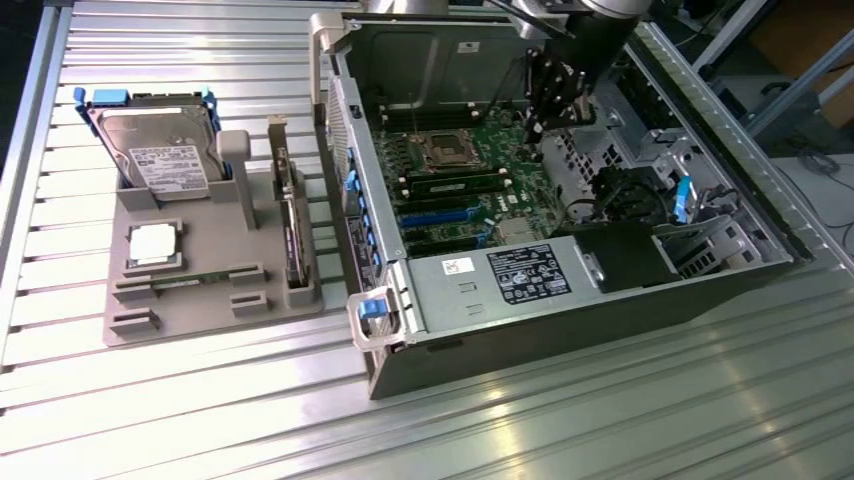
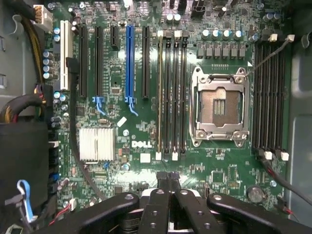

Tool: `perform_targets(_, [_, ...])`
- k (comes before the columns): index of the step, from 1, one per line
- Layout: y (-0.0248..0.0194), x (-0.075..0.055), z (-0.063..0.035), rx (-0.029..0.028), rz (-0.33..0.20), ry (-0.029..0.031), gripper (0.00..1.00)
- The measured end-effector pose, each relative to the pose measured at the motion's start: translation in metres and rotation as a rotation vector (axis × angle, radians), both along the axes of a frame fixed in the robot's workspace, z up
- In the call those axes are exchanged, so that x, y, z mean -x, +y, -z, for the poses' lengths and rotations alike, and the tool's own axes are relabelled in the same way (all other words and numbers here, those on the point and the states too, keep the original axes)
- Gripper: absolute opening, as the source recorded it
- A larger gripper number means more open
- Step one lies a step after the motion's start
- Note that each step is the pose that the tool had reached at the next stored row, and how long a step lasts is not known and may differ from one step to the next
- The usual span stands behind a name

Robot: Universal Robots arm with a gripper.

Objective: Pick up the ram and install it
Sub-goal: 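Press down the ram until it locks into place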

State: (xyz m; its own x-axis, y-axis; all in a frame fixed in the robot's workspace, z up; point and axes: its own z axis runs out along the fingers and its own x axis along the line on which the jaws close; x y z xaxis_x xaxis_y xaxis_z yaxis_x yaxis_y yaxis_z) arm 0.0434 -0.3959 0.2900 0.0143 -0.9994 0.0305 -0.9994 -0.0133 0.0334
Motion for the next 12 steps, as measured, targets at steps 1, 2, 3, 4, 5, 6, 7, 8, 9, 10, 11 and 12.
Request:
perform_targets(1, [0.0000,0.003,0.0028,0.0000,0.000,0.0000,0.11])
perform_targets(2, [0.0000,0.005,0.0050,0.0000,0.000,0.0000,0.11])
perform_targets(3, [0.0000,0.007,0.0082,0.0002,0.000,0.0001,0.11])
perform_targets(4, [-0.0001,0.008,0.0120,0.0001,0.000,0.0000,0.11])
perform_targets(5, [-0.0001,0.009,0.0141,0.0001,0.000,0.0000,0.11])
perform_targets(6, [-0.0003,0.011,0.0164,0.0001,0.000,0.0000,0.11])
perform_targets(7, [-0.0004,0.012,0.0201,0.0001,0.000,0.0000,0.11])
perform_targets(8, [-0.0005,0.013,0.0240,0.0001,0.000,0.0000,0.11])
perform_targets(9, [-0.0005,0.014,0.0278,0.0002,0.000,0.0000,0.11])
perform_targets(10, [-0.0006,0.015,0.0313,0.0001,0.000,0.0000,0.11])
perform_targets(11, [-0.0012,0.015,0.0354,0.0000,0.000,0.0000,0.11])
perform_targets(12, [-0.0030,0.015,0.0376,0.0004,0.000,0.0001,0.11])
